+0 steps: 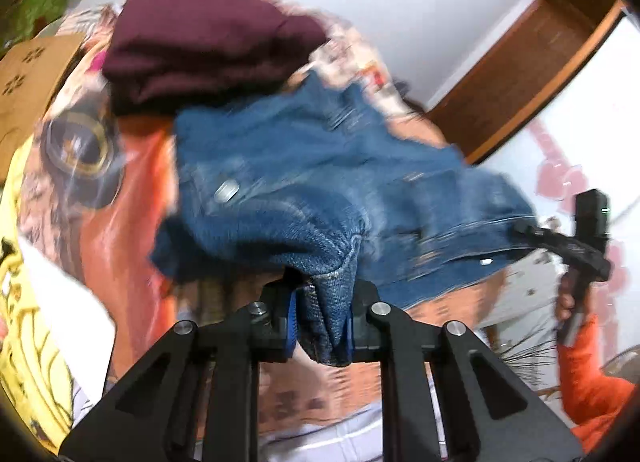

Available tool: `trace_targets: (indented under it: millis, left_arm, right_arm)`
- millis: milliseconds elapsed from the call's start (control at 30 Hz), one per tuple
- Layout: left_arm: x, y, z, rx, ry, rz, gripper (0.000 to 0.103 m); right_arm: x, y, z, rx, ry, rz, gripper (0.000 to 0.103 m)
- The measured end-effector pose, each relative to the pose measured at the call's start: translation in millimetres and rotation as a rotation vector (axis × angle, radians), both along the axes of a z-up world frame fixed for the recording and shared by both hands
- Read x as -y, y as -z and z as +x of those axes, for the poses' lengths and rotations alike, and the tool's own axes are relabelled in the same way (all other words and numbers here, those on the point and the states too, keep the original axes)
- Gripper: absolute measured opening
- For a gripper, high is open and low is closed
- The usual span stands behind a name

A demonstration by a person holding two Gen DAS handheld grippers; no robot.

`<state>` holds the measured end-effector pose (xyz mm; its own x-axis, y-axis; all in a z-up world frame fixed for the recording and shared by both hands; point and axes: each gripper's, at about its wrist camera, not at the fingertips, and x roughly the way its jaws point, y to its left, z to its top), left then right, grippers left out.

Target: Fold large clothes

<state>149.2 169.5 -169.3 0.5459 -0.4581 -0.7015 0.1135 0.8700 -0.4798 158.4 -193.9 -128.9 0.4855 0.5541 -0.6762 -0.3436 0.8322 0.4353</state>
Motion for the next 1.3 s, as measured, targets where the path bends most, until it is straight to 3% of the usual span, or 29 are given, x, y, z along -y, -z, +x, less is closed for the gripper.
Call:
trace_targets:
  millis: [167, 300, 400, 600, 767, 867, 933, 1000, 1133, 1233, 1300]
  left_arm:
    - [-4, -47, 26, 0.082, -0.011, -0.054, 0.017]
    - [-20, -51, 66, 0.079, -0.083, -0.078, 0.017]
    - [-35, -35, 99, 0.046, -0.137, -0.09, 0.017]
    - [-33, 22, 162, -0.057, -0.148, -0.025, 0.018]
    - [-33, 66, 190, -0.16, -0.145, -0.003, 0.024]
    - [-35, 76, 190, -0.188, -0.147, 0.005, 0.03]
    - [-32, 73, 186, -0.182, -0.142, 0.045, 0.033]
    - [-22, 58, 178, -0.14, -0.125, 0.145, 0.038]
    - [-6, 15, 156, -0.018, -0.106, 0.318, 0.059]
    - [2, -15, 136, 0.064, -0.108, 0.367, 0.069]
    - [8, -27, 123, 0.093, -0.112, 0.398, 0.07]
  right_arm:
    - [0, -38, 21, 0.101, 0.028, 0.074, 0.012]
    - [7, -55, 56, 0.159, 0.099, 0.09, 0.012]
    - [11, -47, 91, 0.143, 0.142, 0.078, 0.012]
    - [6, 12, 161, 0.015, 0.192, 0.007, 0.012]
    - [11, 51, 187, -0.092, 0.21, -0.041, 0.012]
    - [19, 56, 186, -0.129, 0.193, -0.034, 0.015]
    - [20, 52, 183, -0.131, 0.17, -0.051, 0.017]
    - [16, 43, 178, -0.122, 0.141, -0.1, 0.019]
    - [8, 14, 157, -0.017, 0.163, -0.263, 0.031]
    - [15, -9, 136, 0.038, 0.172, -0.228, 0.041]
    - [19, -23, 118, 0.061, 0.172, -0.197, 0.041]
